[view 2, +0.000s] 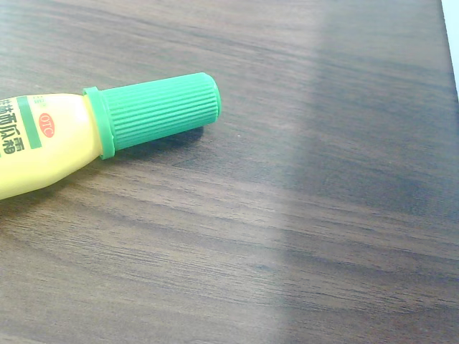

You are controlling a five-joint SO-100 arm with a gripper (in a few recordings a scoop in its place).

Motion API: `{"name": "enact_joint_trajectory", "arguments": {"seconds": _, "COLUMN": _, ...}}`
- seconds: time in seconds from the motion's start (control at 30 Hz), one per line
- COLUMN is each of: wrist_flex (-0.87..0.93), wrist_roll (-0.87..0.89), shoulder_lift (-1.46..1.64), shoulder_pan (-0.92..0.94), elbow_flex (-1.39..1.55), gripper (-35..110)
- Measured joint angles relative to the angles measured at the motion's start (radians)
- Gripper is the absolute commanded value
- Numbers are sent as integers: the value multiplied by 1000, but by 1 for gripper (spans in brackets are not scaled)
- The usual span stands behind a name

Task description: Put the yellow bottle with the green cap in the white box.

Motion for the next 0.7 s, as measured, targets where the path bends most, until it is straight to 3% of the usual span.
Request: {"name": "enact_joint_trajectory", "arguments": {"seconds": 0.7, "wrist_flex": -43, "wrist_roll": 40, "shoulder_lift": -84, "shoulder_pan": 52, "elbow_flex": -54, "gripper": 0}}
